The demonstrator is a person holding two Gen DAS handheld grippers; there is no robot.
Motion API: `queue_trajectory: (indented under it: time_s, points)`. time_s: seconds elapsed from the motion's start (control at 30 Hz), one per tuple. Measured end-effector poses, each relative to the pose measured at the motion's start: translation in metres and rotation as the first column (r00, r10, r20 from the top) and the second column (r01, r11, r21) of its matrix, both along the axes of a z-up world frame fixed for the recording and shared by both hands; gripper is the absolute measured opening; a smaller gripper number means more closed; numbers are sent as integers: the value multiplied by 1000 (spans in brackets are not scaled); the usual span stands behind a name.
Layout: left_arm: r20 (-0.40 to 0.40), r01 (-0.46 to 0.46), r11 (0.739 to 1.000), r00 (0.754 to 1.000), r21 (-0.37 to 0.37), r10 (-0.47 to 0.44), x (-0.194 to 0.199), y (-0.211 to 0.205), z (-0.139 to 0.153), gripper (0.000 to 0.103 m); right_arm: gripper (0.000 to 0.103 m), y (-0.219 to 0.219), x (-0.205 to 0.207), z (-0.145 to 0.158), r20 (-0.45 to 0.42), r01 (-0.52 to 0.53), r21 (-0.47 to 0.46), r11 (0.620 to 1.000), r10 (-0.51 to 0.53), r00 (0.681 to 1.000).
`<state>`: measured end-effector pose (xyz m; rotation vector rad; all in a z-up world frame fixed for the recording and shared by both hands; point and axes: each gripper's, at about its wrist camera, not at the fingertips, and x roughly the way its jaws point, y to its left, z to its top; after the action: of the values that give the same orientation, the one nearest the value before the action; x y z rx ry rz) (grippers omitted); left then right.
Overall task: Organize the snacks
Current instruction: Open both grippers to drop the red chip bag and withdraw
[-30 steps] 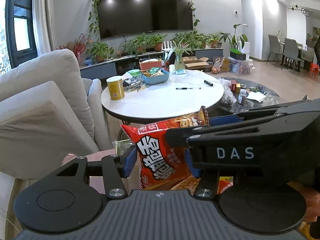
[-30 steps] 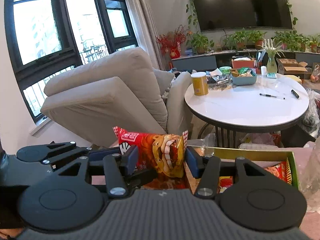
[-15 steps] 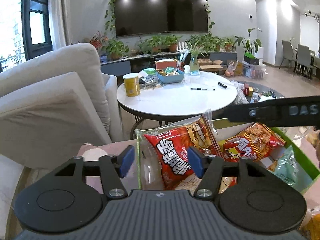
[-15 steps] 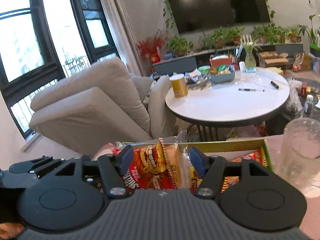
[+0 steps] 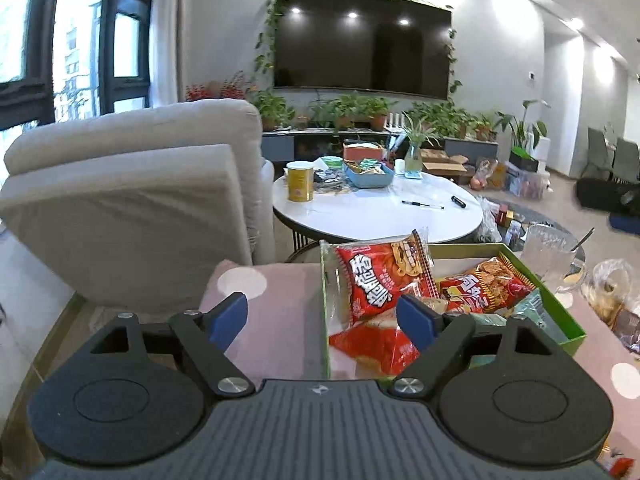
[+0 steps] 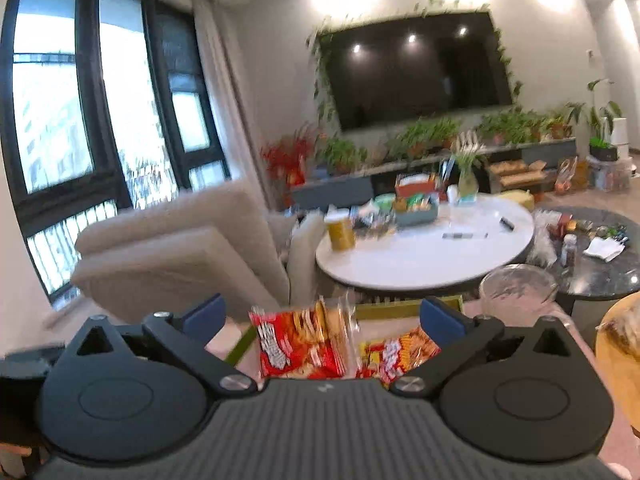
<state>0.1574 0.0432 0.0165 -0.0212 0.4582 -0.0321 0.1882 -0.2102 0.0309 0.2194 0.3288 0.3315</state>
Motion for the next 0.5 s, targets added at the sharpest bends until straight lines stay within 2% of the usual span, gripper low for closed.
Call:
queue_trajectory:
  time_s: [0.13,0.27,0.4,0.5]
  points:
    - [-5,-9,1000,1000,-13,9,-23,1,-2,80,64,-2,-22,16,59,-49,-17,999,50,997]
    - [-24,3,1000,1000,-15,-3,-40,-5,-7,80,64,-2,-30,18,28,-89,9,996,89,996]
    - [-41,24,1000,999,-16,-25,-55,-12,-12,81,64,4,-39,11,-2,-92,-12,996,92,996]
    - [-55,25,1000,998,-5,-25,-64,-16,-17,81,64,11,-55,7,12,-87,-38,995,88,996]
